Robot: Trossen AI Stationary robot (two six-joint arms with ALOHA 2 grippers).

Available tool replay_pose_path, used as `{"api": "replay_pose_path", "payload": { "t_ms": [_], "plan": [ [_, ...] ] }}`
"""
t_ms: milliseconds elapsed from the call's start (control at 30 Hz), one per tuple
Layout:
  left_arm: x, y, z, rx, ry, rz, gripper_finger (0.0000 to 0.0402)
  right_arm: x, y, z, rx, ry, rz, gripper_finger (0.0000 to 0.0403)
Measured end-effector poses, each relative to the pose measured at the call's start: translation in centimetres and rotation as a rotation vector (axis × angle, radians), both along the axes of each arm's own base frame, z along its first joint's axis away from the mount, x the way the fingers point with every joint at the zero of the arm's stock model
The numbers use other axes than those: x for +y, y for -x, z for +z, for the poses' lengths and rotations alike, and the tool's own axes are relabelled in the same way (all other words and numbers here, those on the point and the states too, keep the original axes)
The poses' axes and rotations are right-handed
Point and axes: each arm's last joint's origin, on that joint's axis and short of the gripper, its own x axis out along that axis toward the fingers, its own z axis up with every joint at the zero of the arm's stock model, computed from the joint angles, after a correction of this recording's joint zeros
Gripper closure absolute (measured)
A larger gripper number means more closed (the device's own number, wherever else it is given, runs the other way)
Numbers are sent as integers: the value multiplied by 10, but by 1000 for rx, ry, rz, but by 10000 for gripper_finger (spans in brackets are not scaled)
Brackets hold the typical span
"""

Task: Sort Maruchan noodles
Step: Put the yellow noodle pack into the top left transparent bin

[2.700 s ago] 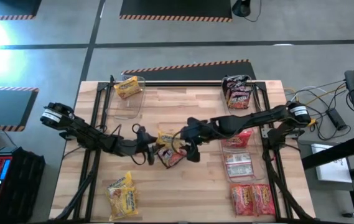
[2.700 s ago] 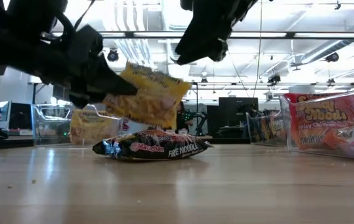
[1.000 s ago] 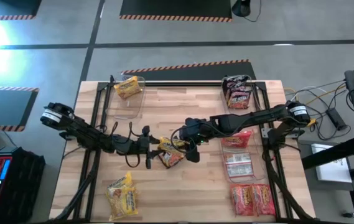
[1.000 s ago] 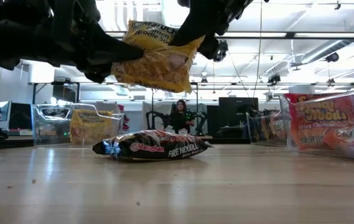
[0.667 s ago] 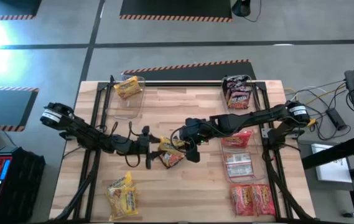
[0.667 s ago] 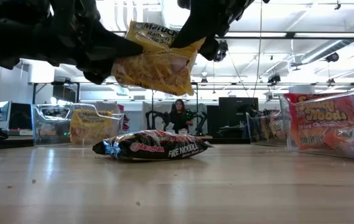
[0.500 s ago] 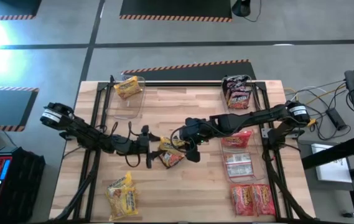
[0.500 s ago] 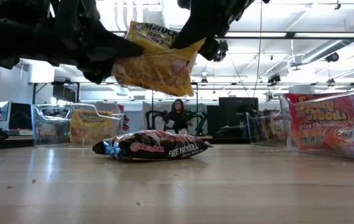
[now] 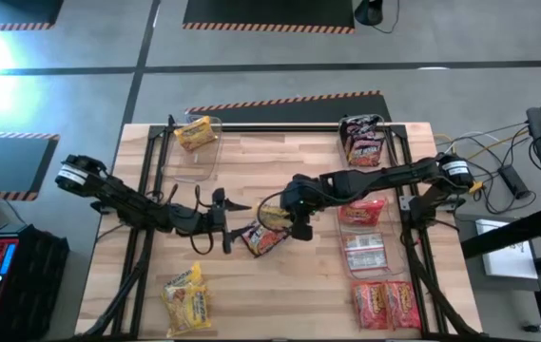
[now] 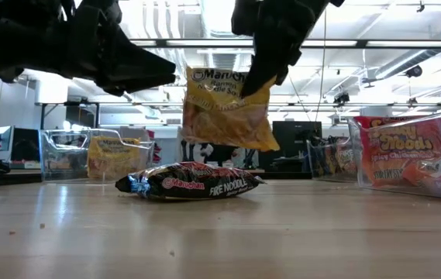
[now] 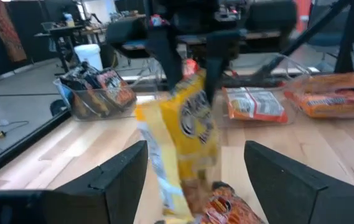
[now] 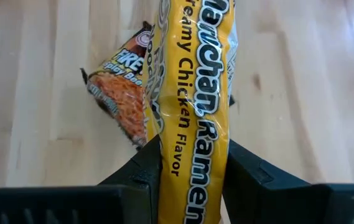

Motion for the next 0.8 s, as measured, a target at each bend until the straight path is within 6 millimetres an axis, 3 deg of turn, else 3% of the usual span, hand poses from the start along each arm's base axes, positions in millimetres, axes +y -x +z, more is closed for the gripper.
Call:
{"api": "replay_pose_path", "payload": {
  "t_ms": [233,600,800],
  "plan": [
    [-4,-12,12,17,-120,-48,151,3,2,-3,28,124,186,297],
    [-9,-61,52,297,-235,-69,157,1,-4,-13,64,210,199,294],
    [2,-70,38,368,-161,-37,162,5,-9,-4,47,284,226,294]
  ]
}}
